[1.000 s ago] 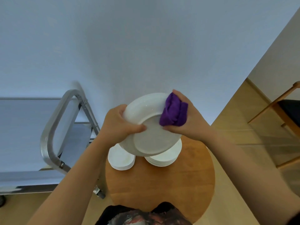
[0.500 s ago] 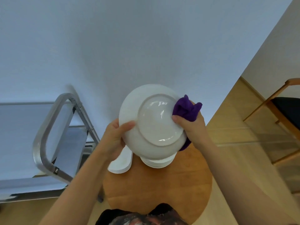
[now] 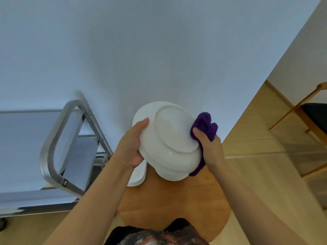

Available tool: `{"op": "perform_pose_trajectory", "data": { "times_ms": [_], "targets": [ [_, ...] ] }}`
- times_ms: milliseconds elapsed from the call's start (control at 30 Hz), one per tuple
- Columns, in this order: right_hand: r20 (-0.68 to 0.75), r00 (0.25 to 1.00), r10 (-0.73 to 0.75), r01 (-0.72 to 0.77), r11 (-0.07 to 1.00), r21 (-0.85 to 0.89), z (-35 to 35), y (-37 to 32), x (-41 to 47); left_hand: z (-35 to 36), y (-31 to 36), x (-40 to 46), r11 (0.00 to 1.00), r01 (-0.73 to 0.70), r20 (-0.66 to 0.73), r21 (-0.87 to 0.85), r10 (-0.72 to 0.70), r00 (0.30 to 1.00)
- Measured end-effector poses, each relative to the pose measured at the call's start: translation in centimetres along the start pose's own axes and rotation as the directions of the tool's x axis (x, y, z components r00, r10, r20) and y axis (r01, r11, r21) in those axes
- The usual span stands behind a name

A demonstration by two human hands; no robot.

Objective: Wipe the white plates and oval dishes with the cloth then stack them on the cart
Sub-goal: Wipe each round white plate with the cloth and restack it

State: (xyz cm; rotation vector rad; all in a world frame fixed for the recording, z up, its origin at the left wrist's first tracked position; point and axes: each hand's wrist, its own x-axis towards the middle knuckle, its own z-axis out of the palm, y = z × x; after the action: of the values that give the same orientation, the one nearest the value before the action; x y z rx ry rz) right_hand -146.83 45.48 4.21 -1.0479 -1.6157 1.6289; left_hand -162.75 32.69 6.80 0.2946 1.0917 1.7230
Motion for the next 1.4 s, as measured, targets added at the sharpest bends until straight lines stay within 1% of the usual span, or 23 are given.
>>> {"op": "perform_pose_trajectory", "data": {
  "times_ms": [100, 133, 200, 267, 333, 400, 467, 533, 600, 667, 733, 800, 833, 867, 933, 1000, 1033, 1100, 1167, 1267, 1333, 1367, 1400],
  "targets": [
    [-0.166, 0.986, 0.019, -0.007, 0.997, 0.071, 2.4, 1.0, -2.8, 1.8, -0.7, -0.1, 0.994, -0.107, -0.103, -0.014, 0.105, 0.989],
    [-0.222, 0.975, 0.034, -0.012, 0.995, 0.101, 3.3, 1.1, -3.5, 2.5, -1.1, -0.1, 0.991, -0.131, -0.143, 0.025, 0.133, 0.981],
    [-0.267, 0.962, 0.058, -0.004, 0.980, 0.199, 5.1, 0.6, -4.6, 3.9, -1.9, -0.2, 0.974, -0.165, -0.187, 0.155, 0.193, 0.963],
    [-0.258, 0.966, 0.026, 0.044, 0.964, 0.263, 6.2, 0.7, -5.5, 4.7, -2.6, -0.5, 0.931, -0.215, -0.181, 0.296, 0.275, 0.944],
    [-0.228, 0.973, 0.035, 0.034, 0.956, 0.291, 6.0, 0.0, -5.4, 4.9, -3.0, -1.0, 0.887, -0.276, -0.122, 0.369, 0.340, 0.932],
    [-0.199, 0.966, 0.163, -0.087, 0.935, 0.344, 4.7, -0.7, -3.4, 4.6, -3.1, -1.6, 0.857, -0.295, -0.058, 0.422, 0.351, 0.935],
    [-0.127, 0.942, 0.310, -0.236, 0.883, 0.406, 3.5, -1.8, -1.0, 4.4, -3.6, -1.9, 0.830, -0.290, -0.005, 0.476, 0.332, 0.943],
    [-0.047, 0.937, 0.346, -0.297, 0.861, 0.412, 3.6, -2.8, 0.0, 4.6, -4.1, -2.3, 0.791, -0.287, 0.048, 0.540, 0.312, 0.949],
    [0.036, 0.960, 0.277, -0.269, 0.879, 0.393, 4.1, -3.0, -0.1, 4.7, -4.3, -2.3, 0.781, -0.322, 0.076, 0.534, 0.336, 0.939],
    [0.128, 0.980, 0.149, -0.187, 0.906, 0.379, 4.2, -2.8, -0.6, 4.8, -3.9, -2.2, 0.798, -0.344, 0.051, 0.494, 0.368, 0.928],
    [0.208, 0.978, 0.000, -0.074, 0.933, 0.351, 4.3, -2.7, -1.1, 4.4, -3.4, -1.8, 0.838, -0.347, -0.026, 0.421, 0.393, 0.919],
    [0.230, 0.966, -0.117, 0.062, 0.970, 0.234, 4.7, -3.1, -1.7, 3.9, -3.1, -1.3, 0.854, -0.336, -0.116, 0.398, 0.410, 0.905],
    [0.231, 0.953, -0.197, 0.165, 0.974, 0.153, 5.1, -3.5, -2.2, 3.7, -3.2, -1.0, 0.850, -0.337, -0.157, 0.405, 0.427, 0.890],
    [0.228, 0.928, -0.296, 0.290, 0.955, 0.060, 5.5, -3.8, -2.8, 3.4, -3.3, -0.8, 0.875, -0.324, -0.205, 0.360, 0.413, 0.887],
    [0.224, 0.836, -0.502, 0.539, 0.828, -0.156, 6.1, -3.6, -3.8, 3.2, -3.4, -0.8, 0.943, -0.284, -0.263, 0.174, 0.322, 0.909],
    [0.239, 0.753, -0.614, 0.657, 0.671, -0.344, 6.4, -3.1, -4.5, 2.7, -3.3, -0.8, 0.965, -0.255, -0.216, 0.060, 0.262, 0.941],
    [0.240, 0.718, -0.653, 0.687, 0.612, -0.392, 6.4, -2.6, -4.7, 2.4, -3.2, -0.8, 0.972, -0.229, -0.208, 0.055, 0.236, 0.949],
    [0.263, 0.649, -0.714, 0.736, 0.501, -0.455, 5.9, -1.1, -5.1, 1.6, -2.7, -0.4, 0.980, -0.179, -0.271, 0.083, 0.195, 0.943],
    [0.328, 0.601, -0.729, 0.756, 0.386, -0.529, 5.1, 0.4, -5.1, 1.3, -2.0, -0.5, 0.994, -0.111, -0.333, 0.024, 0.113, 0.936],
    [0.425, 0.546, -0.722, 0.775, 0.243, -0.583, 3.8, 2.7, -3.9, 0.9, -1.8, -0.6, 0.997, -0.076, -0.312, -0.023, 0.065, 0.948],
    [0.450, 0.535, -0.715, 0.786, 0.225, -0.576, 3.2, 3.7, -3.1, 0.8, -1.6, -0.7, 0.995, -0.097, -0.274, -0.003, 0.092, 0.957],
    [0.449, 0.558, -0.698, 0.779, 0.255, -0.573, 2.9, 4.2, -2.9, 0.9, -1.4, -0.9, 0.993, -0.117, -0.264, 0.020, 0.118, 0.957],
    [0.421, 0.618, -0.664, 0.756, 0.354, -0.551, 2.6, 4.4, -2.6, 0.8, -1.2, -1.0, 0.989, -0.135, -0.258, 0.052, 0.144, 0.955]
  ]
}}
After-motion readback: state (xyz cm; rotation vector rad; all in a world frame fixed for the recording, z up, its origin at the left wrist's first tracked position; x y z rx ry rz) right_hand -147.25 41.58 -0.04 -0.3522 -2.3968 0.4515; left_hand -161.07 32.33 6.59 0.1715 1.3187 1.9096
